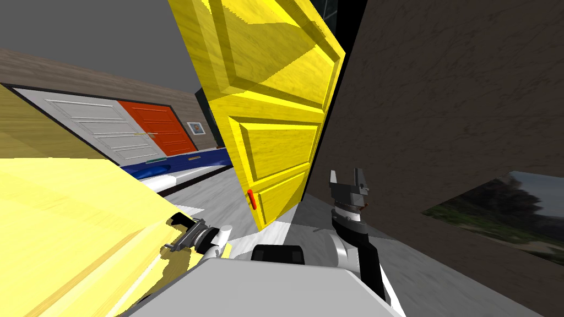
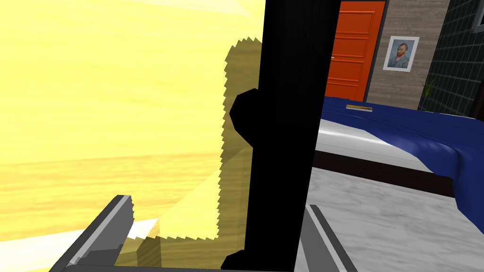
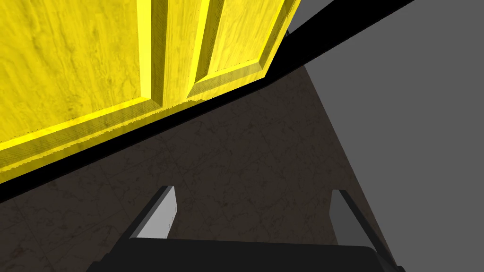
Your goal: Push the door open
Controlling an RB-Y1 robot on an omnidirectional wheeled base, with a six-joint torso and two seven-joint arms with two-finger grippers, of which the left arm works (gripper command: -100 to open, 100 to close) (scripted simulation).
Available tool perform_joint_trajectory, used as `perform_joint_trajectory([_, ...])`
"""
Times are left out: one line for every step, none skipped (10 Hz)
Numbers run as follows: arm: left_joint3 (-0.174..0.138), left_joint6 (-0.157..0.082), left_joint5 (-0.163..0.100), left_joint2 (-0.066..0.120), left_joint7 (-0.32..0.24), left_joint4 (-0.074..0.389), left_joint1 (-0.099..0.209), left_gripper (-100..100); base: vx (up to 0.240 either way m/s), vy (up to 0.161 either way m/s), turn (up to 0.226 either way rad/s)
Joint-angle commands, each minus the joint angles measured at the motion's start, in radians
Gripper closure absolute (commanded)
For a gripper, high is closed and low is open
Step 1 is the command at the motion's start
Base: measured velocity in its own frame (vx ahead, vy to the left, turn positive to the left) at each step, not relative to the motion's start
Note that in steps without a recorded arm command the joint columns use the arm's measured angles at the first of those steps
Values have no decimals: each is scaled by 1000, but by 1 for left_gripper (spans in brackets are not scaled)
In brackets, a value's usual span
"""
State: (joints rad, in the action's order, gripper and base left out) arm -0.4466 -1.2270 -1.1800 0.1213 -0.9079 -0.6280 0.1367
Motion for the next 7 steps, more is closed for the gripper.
perform_joint_trajectory([-28, -27, -21, 8, 1, 24, -27, 100, -9, 40, -69])
perform_joint_trajectory([-28, -27, -21, 8, 1, 24, -27, 100, -3, 45, -4])
perform_joint_trajectory([-28, -27, -21, 8, 1, 24, -27, 100, 16, 25, 39])
perform_joint_trajectory([-28, -27, -21, 8, 1, 24, -27, 100, -4, -3, -35])
perform_joint_trajectory([-28, -27, -21, 8, 1, 24, -27, 100, -13, -11, -12])
perform_joint_trajectory([-28, -27, -21, 8, 1, 24, -27, 100, 2, 0, -12])
perform_joint_trajectory([-28, -27, -21, 8, 1, 24, -27, 100, 10, 4, -8])
